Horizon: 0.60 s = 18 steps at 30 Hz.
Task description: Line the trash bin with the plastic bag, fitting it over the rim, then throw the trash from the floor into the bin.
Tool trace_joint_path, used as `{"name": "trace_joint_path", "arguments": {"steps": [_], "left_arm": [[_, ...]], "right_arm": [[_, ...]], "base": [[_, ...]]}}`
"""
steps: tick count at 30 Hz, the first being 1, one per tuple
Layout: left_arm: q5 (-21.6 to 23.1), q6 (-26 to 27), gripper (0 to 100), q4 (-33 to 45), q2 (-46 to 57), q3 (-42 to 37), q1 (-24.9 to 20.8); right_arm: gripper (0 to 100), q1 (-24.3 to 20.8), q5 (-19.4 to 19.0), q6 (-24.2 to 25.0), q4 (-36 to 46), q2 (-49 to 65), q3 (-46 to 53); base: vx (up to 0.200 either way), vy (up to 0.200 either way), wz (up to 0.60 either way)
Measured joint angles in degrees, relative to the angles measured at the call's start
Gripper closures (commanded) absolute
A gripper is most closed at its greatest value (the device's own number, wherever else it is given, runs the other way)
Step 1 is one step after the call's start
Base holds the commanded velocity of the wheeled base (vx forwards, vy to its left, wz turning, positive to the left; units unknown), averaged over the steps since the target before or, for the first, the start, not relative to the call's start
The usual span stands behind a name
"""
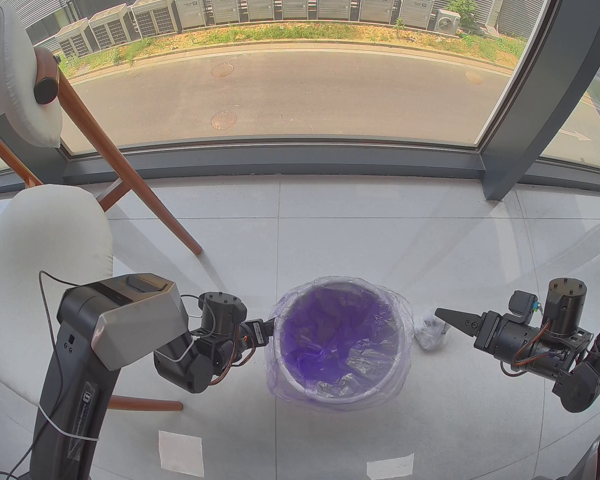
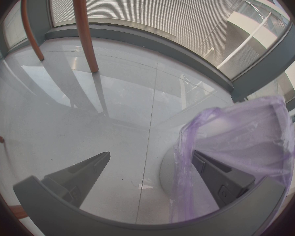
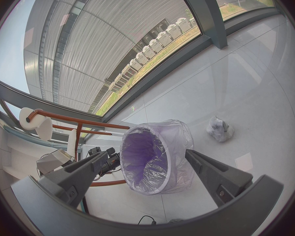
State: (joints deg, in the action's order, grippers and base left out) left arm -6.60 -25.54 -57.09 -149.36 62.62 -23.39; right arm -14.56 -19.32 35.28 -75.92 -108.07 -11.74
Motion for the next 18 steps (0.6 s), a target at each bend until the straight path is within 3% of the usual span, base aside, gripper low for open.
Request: {"name": "trace_joint_path", "arguments": {"steps": [5,18], "left_arm": [[-0.02,-2.79,0,-0.13,0.62,-0.88,0.38],[0.3,-2.84,0,0.38,1.27,-1.4,0.46]], "right_arm": [[0,-0.05,0.0,-0.04,0.0,-0.09,0.0],[0,-0.27,0.0,-0.02,-0.06,-0.5,-0.13]], "base": [[-0.2,0.0,0.0],[-0.2,0.0,0.0]]}}
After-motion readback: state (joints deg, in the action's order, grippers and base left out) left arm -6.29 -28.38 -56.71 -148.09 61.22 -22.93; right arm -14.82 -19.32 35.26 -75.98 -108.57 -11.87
